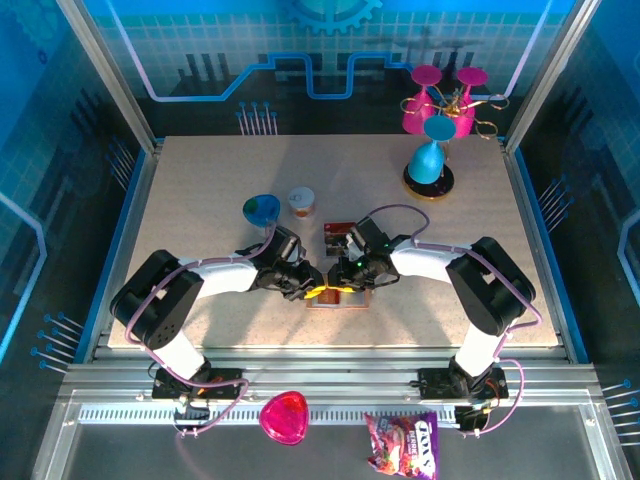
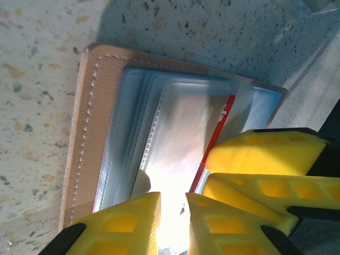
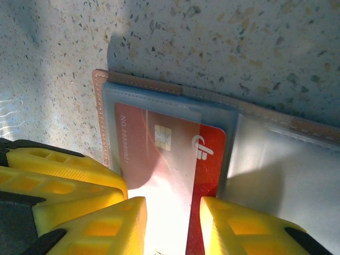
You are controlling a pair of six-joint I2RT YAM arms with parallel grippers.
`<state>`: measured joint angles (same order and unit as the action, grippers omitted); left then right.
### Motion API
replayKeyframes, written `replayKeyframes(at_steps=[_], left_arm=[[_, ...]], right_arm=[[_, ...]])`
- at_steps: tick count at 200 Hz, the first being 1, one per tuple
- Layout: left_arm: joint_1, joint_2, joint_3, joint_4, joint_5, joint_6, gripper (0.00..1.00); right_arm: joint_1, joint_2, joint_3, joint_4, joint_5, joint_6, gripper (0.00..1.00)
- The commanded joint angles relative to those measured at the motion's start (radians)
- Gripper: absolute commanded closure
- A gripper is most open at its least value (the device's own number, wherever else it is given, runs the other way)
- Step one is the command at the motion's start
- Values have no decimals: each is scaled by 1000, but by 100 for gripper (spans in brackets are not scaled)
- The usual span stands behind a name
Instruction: Take the credit cards out of the card holder
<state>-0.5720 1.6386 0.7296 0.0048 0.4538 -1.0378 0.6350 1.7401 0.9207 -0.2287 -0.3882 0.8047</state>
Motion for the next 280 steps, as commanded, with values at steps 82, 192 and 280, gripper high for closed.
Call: replayKeyframes(at_steps=[82,192,280], left_arm=[[6,-11,16,-57,-19,38,82],[8,12,76,-148,-54,100,90],[8,39,81,-188,-73,117,94]], right_arm=[[9,-62,32,-59,34,-22,67],[-36,-90,-28,-21,-6,-15,69],[-46,-51,-36,28,-39,-6,71]])
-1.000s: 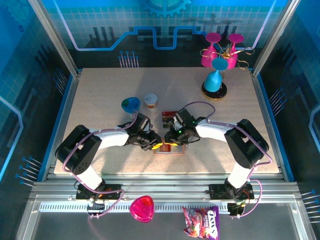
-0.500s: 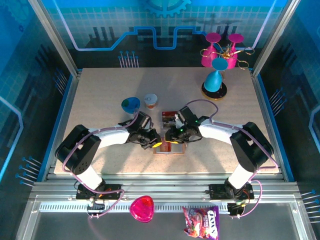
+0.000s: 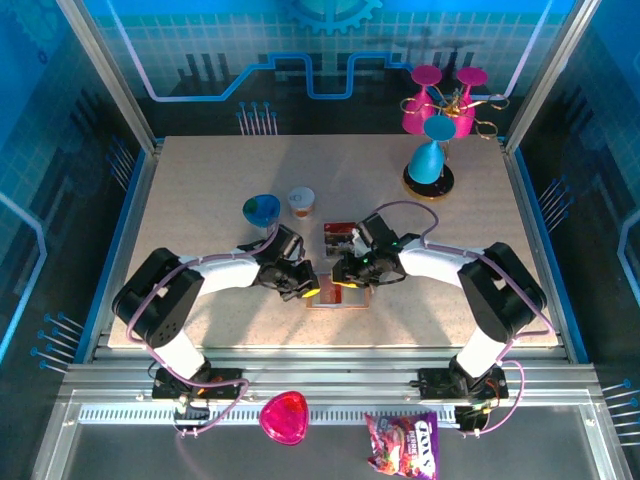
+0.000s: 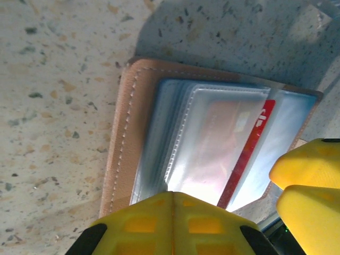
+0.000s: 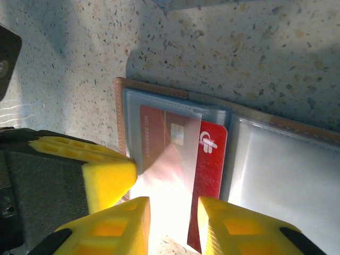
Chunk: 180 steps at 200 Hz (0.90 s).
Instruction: Take the credit cards out of the card holder
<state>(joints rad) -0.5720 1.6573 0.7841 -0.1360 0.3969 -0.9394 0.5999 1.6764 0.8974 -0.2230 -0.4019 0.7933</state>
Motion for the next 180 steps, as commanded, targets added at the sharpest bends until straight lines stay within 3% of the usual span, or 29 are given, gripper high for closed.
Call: replayKeyframes(at_steps=[1,180], left_arm=[[8,21,27,-48,-17,20,94],[8,35,18,-47,-9,21,97]], right_arm=[[-11,13,-12,23,-25,6,71],[-24,49,-98,109,-64,34,78]])
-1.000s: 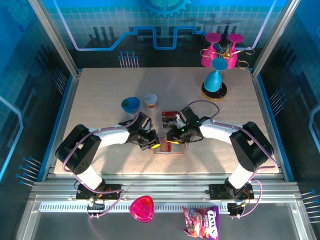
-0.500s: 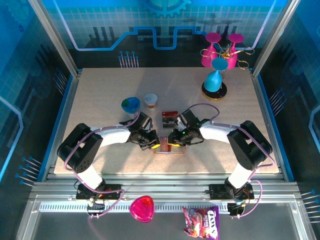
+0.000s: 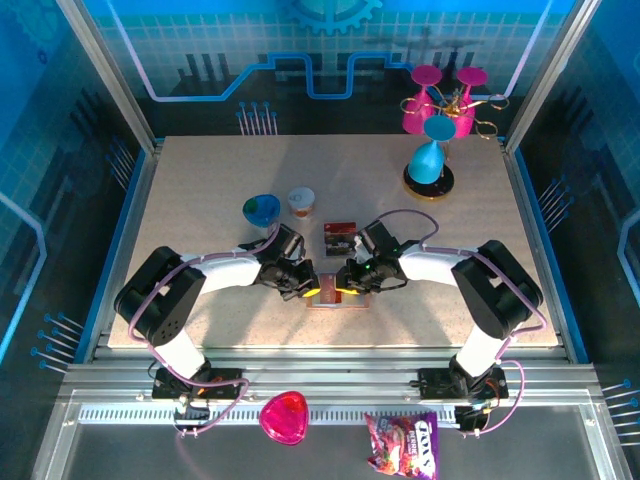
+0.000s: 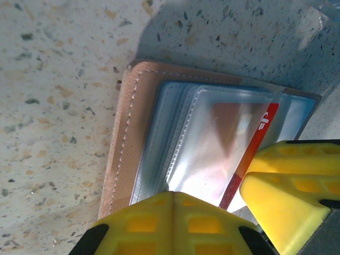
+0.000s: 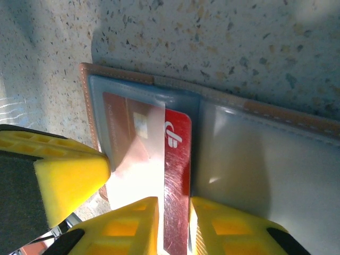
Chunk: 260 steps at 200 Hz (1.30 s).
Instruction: Take the credit cards out of the card holder
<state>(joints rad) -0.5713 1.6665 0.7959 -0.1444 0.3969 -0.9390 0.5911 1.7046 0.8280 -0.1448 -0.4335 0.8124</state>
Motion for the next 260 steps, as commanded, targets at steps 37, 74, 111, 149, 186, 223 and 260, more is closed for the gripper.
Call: replayKeyframes(at_steps=[37,74,111,149,186,223,260], left_arm=[[7,29,7,-42,-7,20,97],[7,30,11,-44,-7,23,97],[7,29,8,-45,-9,23,97],[8,23,4,-45,-13,22,97],[8,19,0,-43,-13,21,97],[8,16,5,-43,-13,21,97],[7,13,2,-44,-13,21,96]], right_arm=[[-26,23,-61,86,-52,40,80],[-30,15,-70,105,-62,48,86],[-37,0,-73,103,-56,49,88],[-51,-29,-75,68,-45,32,89],[-68,-59,-80,22,-36,4,91],[-81,-93,-87,-27,-19,-24,91],[-95,-131,-89,-75,3,-49,92]])
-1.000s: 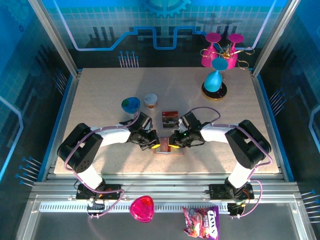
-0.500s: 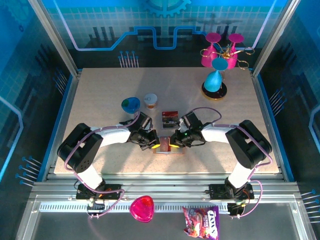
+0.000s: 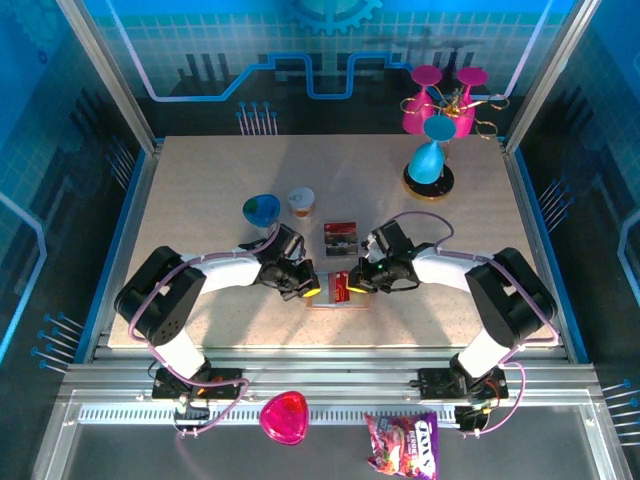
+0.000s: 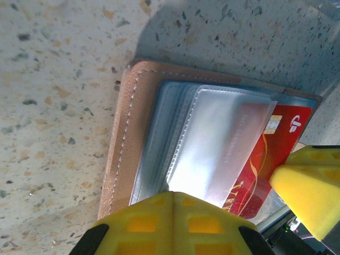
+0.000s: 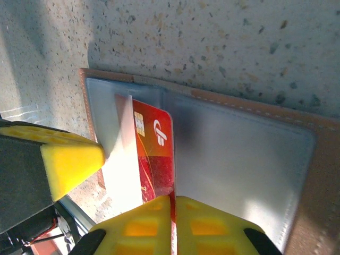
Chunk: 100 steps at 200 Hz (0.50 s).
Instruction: Take the credit cards out of the card holder
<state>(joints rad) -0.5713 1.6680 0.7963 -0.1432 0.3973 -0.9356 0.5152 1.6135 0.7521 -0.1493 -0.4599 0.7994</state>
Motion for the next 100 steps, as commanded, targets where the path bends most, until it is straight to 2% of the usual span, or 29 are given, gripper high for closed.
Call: replayKeyframes(at_steps=[1,100], left_arm=[[8,12,2,-45,-14,17,96],[9,13,4,-35,-8,14,96]], right_arm=[[-19,-40,-13,-72,30,-36,92],[-32,-89,3,-145,67,-65,93]])
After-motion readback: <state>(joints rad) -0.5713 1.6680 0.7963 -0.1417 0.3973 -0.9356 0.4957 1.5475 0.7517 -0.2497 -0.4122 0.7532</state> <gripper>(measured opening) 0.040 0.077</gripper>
